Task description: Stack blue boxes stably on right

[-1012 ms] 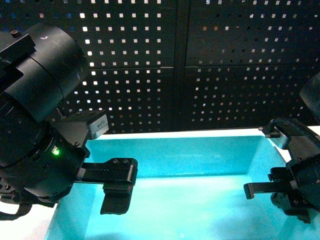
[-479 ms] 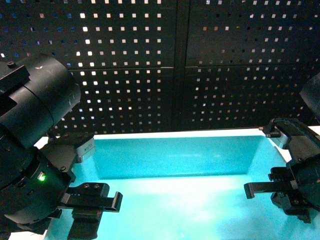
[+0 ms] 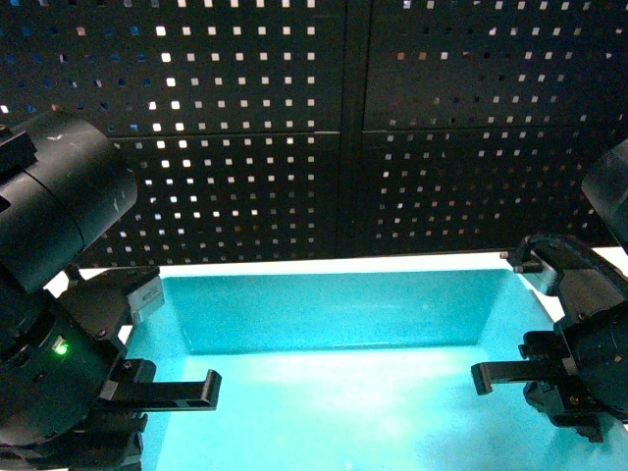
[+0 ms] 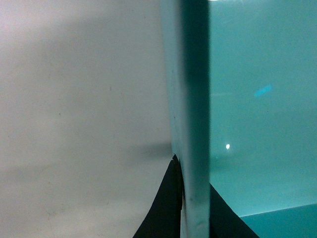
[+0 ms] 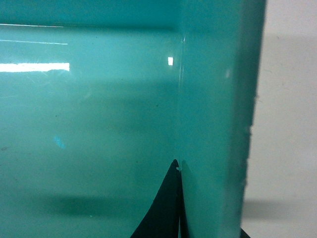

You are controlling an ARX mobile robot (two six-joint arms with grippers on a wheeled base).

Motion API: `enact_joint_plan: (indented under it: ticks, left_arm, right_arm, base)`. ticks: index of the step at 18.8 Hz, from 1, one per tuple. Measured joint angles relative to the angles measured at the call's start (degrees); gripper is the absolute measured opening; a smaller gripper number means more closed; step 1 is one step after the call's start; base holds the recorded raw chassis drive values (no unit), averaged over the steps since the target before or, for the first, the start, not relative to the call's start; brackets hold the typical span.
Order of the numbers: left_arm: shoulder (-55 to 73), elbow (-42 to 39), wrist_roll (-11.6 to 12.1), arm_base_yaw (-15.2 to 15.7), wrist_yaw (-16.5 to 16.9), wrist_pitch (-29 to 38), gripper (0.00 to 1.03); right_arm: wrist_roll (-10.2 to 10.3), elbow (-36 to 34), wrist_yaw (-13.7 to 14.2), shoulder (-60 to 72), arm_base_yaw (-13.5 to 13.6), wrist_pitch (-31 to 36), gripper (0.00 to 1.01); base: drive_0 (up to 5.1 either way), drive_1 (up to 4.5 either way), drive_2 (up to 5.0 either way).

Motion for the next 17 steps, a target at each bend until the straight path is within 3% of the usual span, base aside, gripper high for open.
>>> enact_joint_plan:
  ticks: [13,17]
  left_arm:
    - [-0.2,-0.4,-0.2,0.2,0.2,0.5,0.02]
    - [1.2,3.3,-3.5,1.4,2.9,-10.1,0.02]
  right_arm:
    - [0.0,0.0,-0.3,0.0,0.0,0.0,0.02]
    - [1.7,1.2,-0.8,-0.3,1.1,-5.8,0.02]
  base:
    - [0.0,0.0,0.0]
    - [0.0,0.0,0.0]
